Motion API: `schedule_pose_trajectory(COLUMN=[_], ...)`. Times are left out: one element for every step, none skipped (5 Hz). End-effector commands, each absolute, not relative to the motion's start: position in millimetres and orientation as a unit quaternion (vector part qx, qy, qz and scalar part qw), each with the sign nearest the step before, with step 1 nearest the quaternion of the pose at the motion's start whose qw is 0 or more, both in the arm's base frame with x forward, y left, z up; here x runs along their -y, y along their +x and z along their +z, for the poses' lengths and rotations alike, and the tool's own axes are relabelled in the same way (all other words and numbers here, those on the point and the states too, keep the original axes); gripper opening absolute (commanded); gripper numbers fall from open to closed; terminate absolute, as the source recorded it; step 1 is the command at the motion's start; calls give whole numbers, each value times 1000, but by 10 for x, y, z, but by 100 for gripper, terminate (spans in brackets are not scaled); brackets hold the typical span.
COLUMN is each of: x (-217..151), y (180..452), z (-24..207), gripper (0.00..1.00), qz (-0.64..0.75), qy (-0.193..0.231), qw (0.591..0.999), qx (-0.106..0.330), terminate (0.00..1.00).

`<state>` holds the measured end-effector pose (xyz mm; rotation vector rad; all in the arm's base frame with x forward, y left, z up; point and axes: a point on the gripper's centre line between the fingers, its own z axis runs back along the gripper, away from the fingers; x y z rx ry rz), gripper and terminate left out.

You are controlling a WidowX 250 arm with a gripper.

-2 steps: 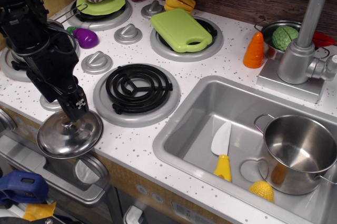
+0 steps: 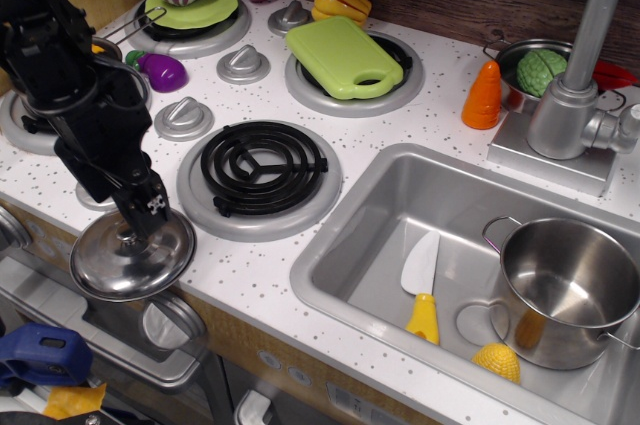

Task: Put lid on stove

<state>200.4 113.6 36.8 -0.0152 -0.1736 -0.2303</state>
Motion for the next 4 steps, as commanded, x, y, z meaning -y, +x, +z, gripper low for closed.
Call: schedule_pose_trajectory(x=[-1218,-1242,-1239,-1228], y=[2014,2005,1987,1970], z=[338,258,208,190], gripper=[100,100,100,100], qz=[-117,-120,-114,-110], qy=[-2,-10,-18,-22], qw=[988,987,987,988], qx=[101,107,110,111], terminate=[0,0,0,0])
